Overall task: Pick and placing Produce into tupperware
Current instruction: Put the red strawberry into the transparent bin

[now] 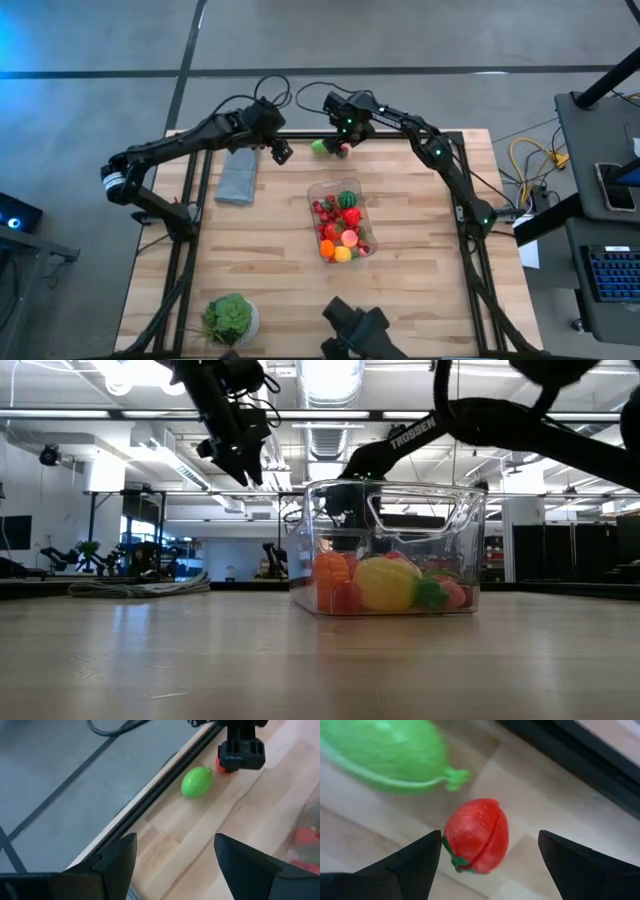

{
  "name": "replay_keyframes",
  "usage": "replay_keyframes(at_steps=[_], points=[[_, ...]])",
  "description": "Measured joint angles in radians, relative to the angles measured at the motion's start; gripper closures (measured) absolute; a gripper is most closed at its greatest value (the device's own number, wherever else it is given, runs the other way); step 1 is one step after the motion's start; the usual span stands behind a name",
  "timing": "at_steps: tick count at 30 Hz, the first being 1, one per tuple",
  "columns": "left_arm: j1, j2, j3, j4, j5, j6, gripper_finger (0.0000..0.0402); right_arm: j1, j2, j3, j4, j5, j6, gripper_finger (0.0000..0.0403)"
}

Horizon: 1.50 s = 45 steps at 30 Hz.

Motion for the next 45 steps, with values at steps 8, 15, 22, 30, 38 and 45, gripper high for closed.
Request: replay_keyframes(at_steps=[8, 15, 22, 30, 38, 45], points=[[0.035, 0.0, 0.0, 0.049, 0.016, 0.0, 0.0151, -0.026, 0.007, 0.0, 0.002, -0.002, -0.029, 0.0103], [0.066, 0.0, 0.0, 0.079, 0.021, 0.0, 0.0151, -0.032, 0.007, -0.001, 0.003, -0.004, -0.036, 0.015], [0.071, 0.0, 0.0, 0.08, 0.038, 0.0, 0.0151, -0.031, 0.007, -0.017, 0.002, -0.012, -0.032, 0.0163], [0.071, 0.0, 0.0, 0.08, 0.039, 0.0, 0.0151, -0.031, 0.007, -0.029, 0.006, -0.029, -0.03, 0.0164], [0.071, 0.0, 0.0, 0.08, 0.04, 0.0, 0.0151, -0.034, 0.006, -0.029, -0.001, -0.026, -0.032, 0.0194], [0.071, 0.0, 0.0, 0.08, 0.041, 0.001, 0.0151, -0.025, -0.022, -0.029, -0.078, -0.034, -0.043, 0.0207]])
